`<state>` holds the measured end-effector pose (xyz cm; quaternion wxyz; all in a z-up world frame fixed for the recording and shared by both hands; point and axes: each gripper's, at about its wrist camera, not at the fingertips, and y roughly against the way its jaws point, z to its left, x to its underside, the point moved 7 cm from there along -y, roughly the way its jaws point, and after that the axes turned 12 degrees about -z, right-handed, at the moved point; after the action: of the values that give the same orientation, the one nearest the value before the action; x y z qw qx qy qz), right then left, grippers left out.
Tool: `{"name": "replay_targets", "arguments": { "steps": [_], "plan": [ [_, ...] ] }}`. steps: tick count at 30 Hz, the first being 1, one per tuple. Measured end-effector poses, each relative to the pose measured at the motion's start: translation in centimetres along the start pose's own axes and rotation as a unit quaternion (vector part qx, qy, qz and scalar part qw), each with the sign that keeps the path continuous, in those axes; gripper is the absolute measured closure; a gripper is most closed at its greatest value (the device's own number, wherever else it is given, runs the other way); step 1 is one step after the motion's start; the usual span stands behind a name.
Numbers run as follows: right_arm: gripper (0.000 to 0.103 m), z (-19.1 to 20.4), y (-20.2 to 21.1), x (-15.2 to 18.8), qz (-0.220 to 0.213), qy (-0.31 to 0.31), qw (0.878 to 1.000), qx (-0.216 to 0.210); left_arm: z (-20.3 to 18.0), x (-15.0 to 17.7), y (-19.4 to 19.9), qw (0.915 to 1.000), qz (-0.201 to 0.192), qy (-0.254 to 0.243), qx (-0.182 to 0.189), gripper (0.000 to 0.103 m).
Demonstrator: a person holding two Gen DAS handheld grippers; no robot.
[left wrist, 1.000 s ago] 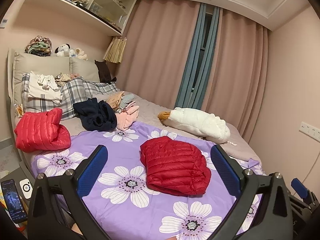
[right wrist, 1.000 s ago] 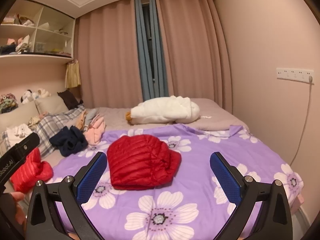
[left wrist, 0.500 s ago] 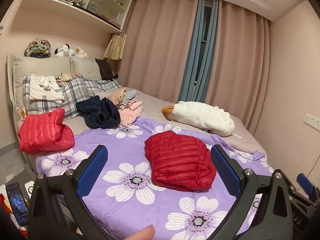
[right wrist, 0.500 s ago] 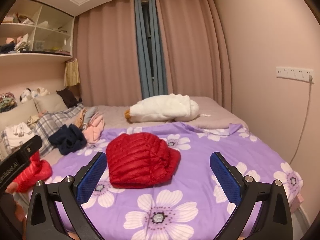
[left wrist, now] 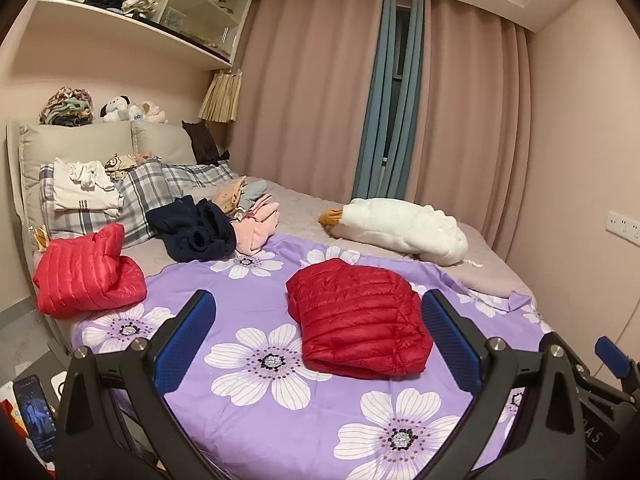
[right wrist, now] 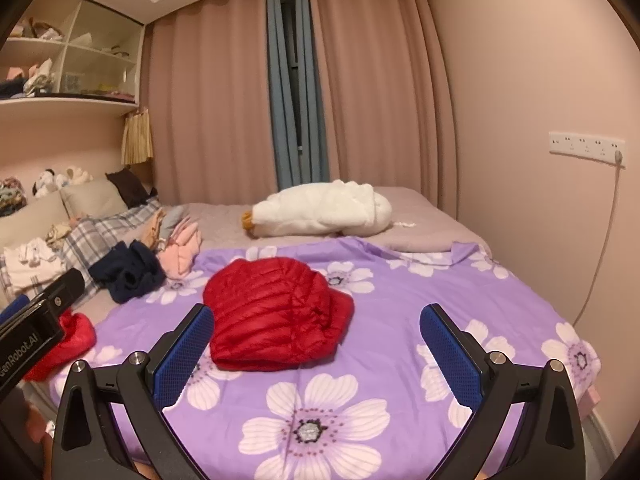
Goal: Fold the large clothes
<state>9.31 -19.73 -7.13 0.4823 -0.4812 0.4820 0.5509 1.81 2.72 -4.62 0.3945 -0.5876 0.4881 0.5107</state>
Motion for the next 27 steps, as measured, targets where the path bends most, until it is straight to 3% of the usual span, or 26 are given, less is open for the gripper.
{"name": "replay_targets", "arguments": {
  "steps": [27],
  "plan": [
    [0.001, 0.20, -0.22, 0.12, 0.003, 0.002, 1.000, 0.003, -0.19, 0.25, -0.39, 0.9999, 0.012, 0.001, 0.003, 0.000]
  ]
}}
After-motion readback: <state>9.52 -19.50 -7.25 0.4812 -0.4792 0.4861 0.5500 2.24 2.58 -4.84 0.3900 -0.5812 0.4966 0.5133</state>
